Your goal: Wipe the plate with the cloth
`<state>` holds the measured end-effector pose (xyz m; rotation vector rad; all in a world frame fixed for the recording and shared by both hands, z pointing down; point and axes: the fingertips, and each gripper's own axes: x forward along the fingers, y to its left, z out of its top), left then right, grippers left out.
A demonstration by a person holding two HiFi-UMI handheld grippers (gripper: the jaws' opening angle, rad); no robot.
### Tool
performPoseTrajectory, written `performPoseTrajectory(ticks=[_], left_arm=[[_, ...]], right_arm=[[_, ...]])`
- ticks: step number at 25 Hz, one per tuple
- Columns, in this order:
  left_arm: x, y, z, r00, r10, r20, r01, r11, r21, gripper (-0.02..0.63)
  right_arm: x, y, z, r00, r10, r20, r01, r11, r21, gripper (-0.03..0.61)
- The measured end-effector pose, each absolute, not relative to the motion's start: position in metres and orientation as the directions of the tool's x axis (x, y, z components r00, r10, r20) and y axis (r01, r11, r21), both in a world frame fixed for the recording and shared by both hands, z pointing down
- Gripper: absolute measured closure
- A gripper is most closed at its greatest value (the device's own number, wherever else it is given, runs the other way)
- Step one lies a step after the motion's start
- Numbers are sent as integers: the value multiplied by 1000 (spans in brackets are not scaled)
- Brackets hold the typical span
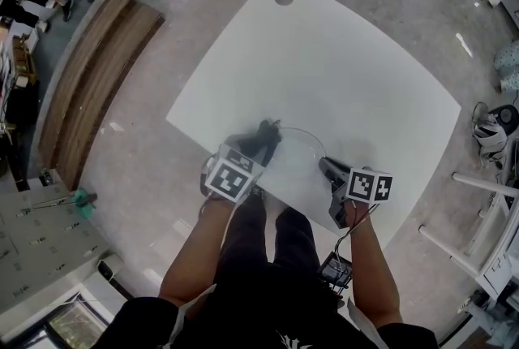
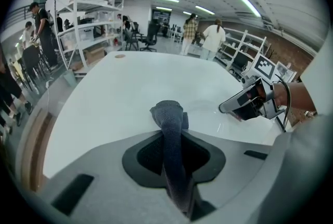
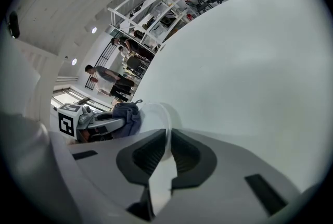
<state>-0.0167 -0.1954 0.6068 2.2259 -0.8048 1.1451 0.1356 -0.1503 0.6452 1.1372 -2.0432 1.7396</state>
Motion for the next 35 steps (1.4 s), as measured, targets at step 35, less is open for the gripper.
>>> performPoseTrajectory(ticks=[35], left_arm=[[-12,-200,621,466,-256,847,-669,-728,148,563]], right_arm=[[136,-148,646,-662,-416,623,-683,-8,-731,549]])
